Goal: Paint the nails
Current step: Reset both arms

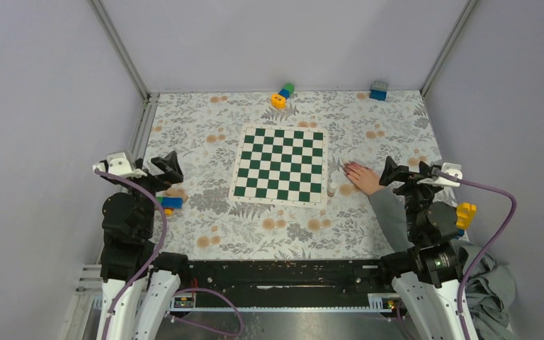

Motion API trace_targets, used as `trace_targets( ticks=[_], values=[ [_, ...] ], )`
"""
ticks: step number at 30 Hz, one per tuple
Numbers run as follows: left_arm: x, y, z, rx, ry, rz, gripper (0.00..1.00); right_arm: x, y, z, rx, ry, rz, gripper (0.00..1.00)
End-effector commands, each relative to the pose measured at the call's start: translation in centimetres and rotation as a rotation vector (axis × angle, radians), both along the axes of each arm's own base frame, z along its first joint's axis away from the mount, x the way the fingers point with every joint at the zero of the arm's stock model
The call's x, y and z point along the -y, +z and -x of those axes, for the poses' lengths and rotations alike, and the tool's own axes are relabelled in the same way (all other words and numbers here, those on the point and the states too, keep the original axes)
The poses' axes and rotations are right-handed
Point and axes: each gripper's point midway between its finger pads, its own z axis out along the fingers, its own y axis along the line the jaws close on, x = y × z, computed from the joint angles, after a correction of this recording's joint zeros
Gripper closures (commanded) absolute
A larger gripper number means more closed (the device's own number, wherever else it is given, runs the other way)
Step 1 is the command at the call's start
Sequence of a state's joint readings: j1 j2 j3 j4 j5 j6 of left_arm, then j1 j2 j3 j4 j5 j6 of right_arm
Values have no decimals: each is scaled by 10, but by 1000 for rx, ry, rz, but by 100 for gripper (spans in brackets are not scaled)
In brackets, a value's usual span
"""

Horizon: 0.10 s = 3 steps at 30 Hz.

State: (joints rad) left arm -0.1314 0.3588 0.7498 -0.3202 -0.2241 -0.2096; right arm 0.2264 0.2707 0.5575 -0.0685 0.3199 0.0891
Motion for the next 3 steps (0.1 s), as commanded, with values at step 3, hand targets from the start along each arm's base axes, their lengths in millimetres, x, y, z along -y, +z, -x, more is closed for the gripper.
trace_targets(
  ticks=[3],
  values=[
    [-8,12,1,46,43,1,1,0,14,1,51,4,10,5]
  ],
)
